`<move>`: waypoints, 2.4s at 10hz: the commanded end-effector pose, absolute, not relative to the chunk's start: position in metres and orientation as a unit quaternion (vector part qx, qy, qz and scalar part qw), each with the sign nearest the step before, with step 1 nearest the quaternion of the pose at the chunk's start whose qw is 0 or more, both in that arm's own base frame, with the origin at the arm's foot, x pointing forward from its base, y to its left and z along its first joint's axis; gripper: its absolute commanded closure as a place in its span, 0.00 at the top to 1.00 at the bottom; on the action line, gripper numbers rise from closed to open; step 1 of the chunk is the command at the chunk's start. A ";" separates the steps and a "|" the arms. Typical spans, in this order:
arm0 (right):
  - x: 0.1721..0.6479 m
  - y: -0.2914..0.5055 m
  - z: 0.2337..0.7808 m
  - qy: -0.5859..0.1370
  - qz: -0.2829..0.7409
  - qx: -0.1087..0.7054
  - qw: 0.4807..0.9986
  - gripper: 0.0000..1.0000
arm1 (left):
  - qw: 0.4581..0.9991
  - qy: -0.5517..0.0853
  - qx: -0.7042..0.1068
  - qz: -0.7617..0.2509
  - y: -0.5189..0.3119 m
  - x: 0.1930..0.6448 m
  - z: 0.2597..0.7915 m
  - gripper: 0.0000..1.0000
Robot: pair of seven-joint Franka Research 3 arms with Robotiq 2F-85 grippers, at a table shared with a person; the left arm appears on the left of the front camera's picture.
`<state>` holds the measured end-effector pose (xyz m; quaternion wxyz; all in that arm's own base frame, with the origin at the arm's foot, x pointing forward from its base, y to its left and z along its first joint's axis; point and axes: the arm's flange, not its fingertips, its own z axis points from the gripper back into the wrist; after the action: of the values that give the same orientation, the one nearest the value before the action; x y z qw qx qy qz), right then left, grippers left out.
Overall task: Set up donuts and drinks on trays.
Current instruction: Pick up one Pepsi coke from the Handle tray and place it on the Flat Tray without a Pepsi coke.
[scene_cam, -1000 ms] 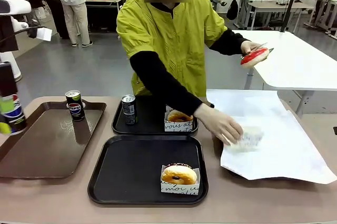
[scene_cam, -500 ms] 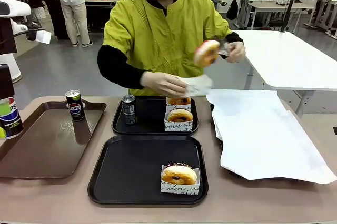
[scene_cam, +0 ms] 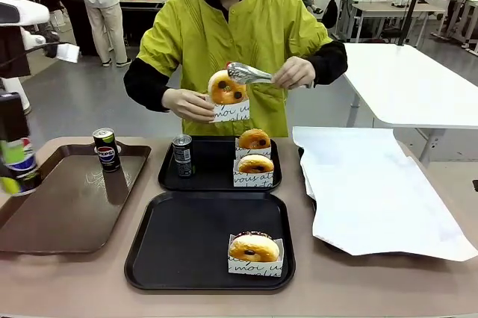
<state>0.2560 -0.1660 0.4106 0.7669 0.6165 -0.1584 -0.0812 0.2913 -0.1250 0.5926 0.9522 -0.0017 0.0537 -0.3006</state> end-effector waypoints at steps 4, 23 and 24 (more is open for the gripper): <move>0.258 -0.165 0.411 -0.166 -0.078 0.621 0.762 1.00 | 0.953 0.001 -0.005 -0.302 -0.226 0.329 0.532 0.60; 0.258 -0.165 0.411 -0.166 -0.078 0.621 0.762 1.00 | 0.958 0.007 -0.010 -0.287 -0.250 0.318 0.509 0.60; 0.258 -0.165 0.411 -0.166 -0.078 0.621 0.762 1.00 | 0.961 0.004 -0.010 -0.278 -0.262 0.325 0.490 0.60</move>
<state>0.2560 -0.1660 0.4107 0.7670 0.6165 -0.1585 -0.0810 0.3193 -0.2509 0.4989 0.9551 -0.0069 0.0126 -0.2961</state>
